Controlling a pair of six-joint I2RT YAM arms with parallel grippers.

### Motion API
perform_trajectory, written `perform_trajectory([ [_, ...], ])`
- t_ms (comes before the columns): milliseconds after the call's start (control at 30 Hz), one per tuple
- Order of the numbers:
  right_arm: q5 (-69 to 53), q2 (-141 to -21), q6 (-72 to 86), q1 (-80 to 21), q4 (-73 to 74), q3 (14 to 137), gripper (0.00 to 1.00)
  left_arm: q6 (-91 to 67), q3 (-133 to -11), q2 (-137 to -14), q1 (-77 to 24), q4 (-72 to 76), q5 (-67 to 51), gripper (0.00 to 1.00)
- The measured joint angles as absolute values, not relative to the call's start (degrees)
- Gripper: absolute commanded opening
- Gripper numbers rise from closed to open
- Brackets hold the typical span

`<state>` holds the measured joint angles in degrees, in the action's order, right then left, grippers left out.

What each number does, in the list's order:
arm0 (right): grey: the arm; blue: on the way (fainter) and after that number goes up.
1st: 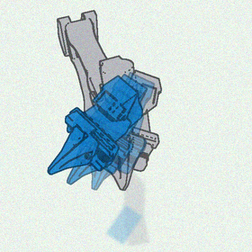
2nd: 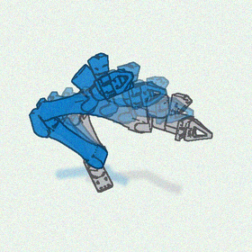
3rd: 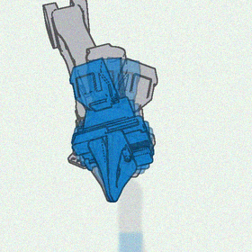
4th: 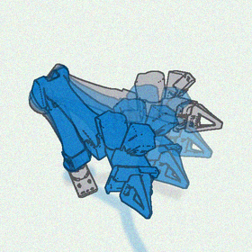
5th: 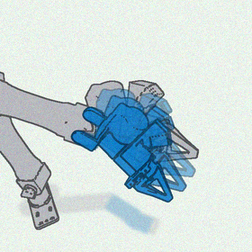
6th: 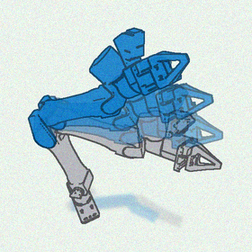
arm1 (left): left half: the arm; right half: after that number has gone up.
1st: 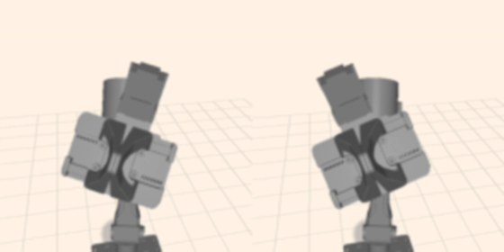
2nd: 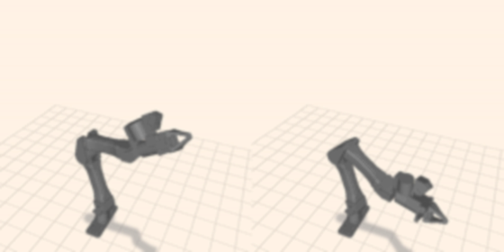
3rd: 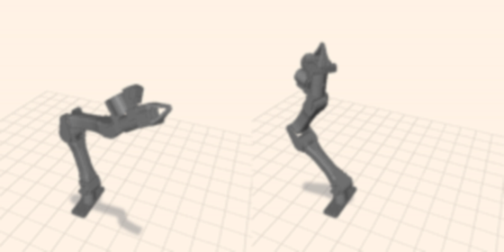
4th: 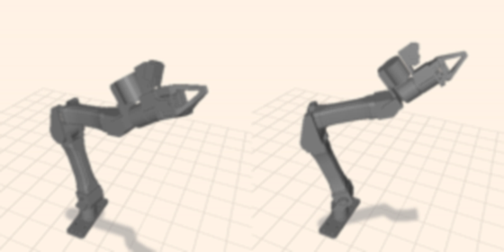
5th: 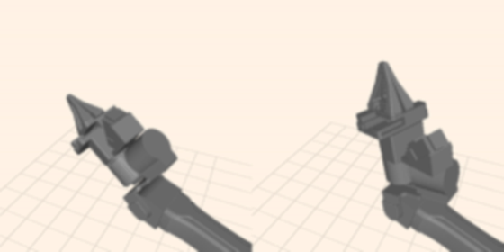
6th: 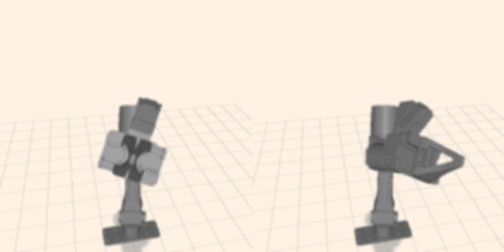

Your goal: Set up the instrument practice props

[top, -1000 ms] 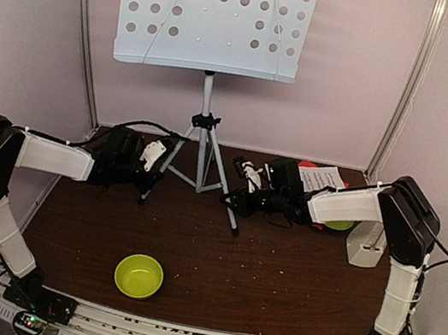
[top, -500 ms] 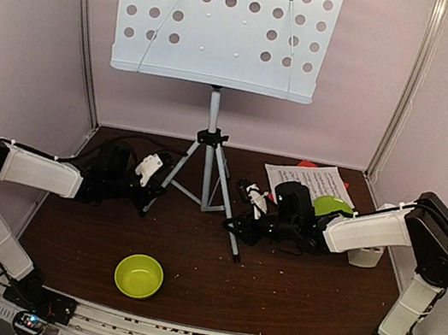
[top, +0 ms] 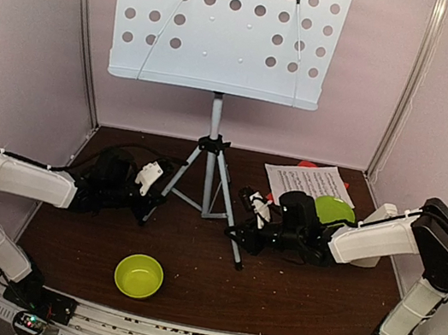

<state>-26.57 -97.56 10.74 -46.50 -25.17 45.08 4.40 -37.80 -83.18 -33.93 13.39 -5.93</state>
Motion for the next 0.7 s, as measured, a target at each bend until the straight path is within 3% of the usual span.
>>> perform_trajectory([
  [100,-26.3,-97.0,12.3,-46.5,-24.9,44.5,0.43,3.2,-37.8,-83.2,-34.1,13.3,-5.7,0.31],
  [167,-26.2,-96.2,13.1,-46.5,-23.9,43.7,0.52,1.2,-37.8,-83.1,-33.9,12.9,-4.9,0.43],
  [267,-25.8,-94.9,13.9,-46.5,-22.1,43.3,0.63,-0.7,-37.9,-82.2,-33.4,11.0,-4.1,0.80],
  [333,-25.2,-93.1,13.9,-46.5,-20.8,43.3,0.67,-1.5,-37.9,-80.7,-33.3,9.5,-3.7,0.94],
  [633,-17.1,-82.6,11.7,-45.4,-14.3,44.3,0.99,-6.0,-36.7,-69.0,-31.1,8.6,-0.5,0.98],
  [700,-14.3,-81.0,10.8,-44.3,-12.3,45.3,1.00,-7.4,-35.5,-66.7,-29.7,8.4,1.3,0.98],
])
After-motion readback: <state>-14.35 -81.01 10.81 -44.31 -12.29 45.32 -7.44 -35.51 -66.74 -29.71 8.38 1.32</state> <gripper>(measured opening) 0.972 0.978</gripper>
